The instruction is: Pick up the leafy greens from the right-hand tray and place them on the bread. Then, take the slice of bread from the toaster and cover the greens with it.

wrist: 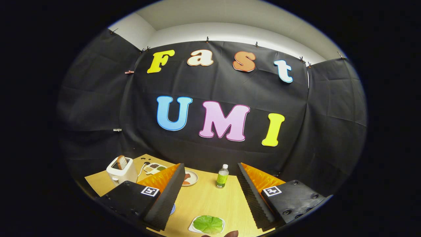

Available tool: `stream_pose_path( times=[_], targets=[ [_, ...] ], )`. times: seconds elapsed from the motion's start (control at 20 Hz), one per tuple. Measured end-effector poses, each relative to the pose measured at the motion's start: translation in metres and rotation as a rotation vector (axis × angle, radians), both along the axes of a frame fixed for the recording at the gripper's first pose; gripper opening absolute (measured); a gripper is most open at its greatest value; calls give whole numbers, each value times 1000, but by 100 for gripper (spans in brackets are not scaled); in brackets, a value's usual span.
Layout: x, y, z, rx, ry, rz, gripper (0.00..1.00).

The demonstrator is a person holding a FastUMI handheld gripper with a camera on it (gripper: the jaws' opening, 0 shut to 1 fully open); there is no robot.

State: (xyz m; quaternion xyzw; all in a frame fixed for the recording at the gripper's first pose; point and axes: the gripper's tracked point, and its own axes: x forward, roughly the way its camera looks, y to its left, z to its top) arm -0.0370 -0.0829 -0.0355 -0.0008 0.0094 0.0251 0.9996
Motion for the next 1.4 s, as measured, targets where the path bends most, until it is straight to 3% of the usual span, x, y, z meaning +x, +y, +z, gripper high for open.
stream_pose_path(
  times=[0.25, 0.6, 0.85, 1.25, 1.4],
  targets=[
    [-6, -11, -75, -54, 176, 46, 98],
    [-6, 3, -239, -40, 498, 191, 97],
    [6, 2, -329, -67, 667, 208, 97],
    [22, 10, -406, -78, 830, 249, 96],
    [26, 12, -422, -74, 873, 269, 88]
  ],
)
